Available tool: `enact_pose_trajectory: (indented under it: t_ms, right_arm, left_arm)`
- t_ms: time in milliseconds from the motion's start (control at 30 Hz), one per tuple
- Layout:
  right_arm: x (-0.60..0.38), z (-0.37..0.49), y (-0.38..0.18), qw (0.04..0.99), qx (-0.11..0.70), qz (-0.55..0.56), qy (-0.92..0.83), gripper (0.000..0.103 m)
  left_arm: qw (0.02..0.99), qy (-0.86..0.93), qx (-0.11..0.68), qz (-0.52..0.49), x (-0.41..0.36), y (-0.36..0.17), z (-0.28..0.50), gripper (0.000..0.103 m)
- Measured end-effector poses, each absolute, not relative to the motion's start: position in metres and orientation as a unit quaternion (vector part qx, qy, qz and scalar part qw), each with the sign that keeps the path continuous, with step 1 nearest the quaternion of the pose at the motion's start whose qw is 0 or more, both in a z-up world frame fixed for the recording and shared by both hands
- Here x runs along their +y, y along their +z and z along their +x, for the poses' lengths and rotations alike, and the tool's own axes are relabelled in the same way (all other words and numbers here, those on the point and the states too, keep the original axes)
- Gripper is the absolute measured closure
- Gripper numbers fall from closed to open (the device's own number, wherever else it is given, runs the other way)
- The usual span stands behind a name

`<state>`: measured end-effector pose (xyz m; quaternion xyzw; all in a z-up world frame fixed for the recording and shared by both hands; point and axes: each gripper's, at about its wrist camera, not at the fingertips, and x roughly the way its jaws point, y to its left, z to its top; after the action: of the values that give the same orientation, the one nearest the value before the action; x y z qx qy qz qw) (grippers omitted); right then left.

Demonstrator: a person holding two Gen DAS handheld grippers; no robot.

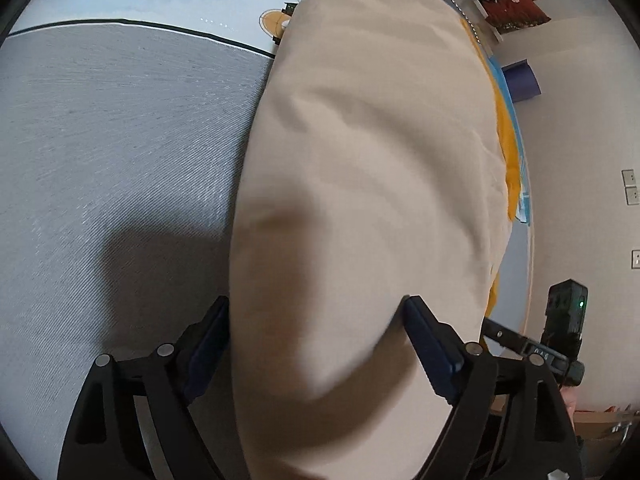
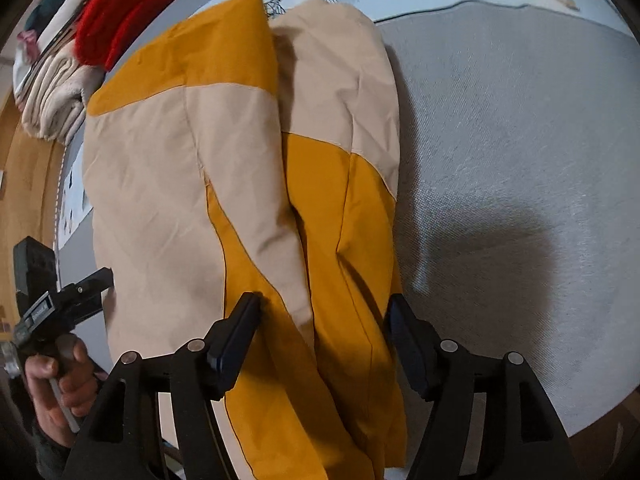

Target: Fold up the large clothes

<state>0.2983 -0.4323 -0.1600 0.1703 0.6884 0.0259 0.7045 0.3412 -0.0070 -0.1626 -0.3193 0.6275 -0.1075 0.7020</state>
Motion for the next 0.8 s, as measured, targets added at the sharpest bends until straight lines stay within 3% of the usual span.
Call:
enact_pose_trajectory:
  t_ms: [167,233,300,367,467,800]
  right_arm:
    - [-0.431,0.304,-0.167,0.705,0.689,0.165,0.024,0.037]
    - [-0.424,0.303,-0.165,0.710,0.684,0.164,0.027,0.046]
    - [-0.423,0.303,-0.163,0.715,0.677,0.174,0.028,0.068]
    - [-0.421,0.306,-0.159,0.720,0.668,0.187,0.028,0.078]
    - [-0.411,0.313,-0.156,0.729,0.656,0.194,0.030,0.085]
    - [-0.325,0.339,-0.142,0.768,0.610,0.171,0.095,0.090]
  left_arm:
    - [0.713,-0.112,0.607,-0.333,-0.012,-0.167,0.351,0.022]
    - [0.723,-0.110,0.596,-0.331,-0.013,-0.160,0.352,0.030]
    - [0.733,-0.110,0.584,-0.330,-0.018,-0.149,0.355,0.040]
    - [0.748,-0.111,0.573,-0.315,-0.017,-0.133,0.354,0.049]
    - [0.770,-0.110,0.553,-0.298,-0.010,-0.109,0.351,0.052]
    - [0.785,0.010,0.530,-0.321,0.104,-0.094,0.339,0.052]
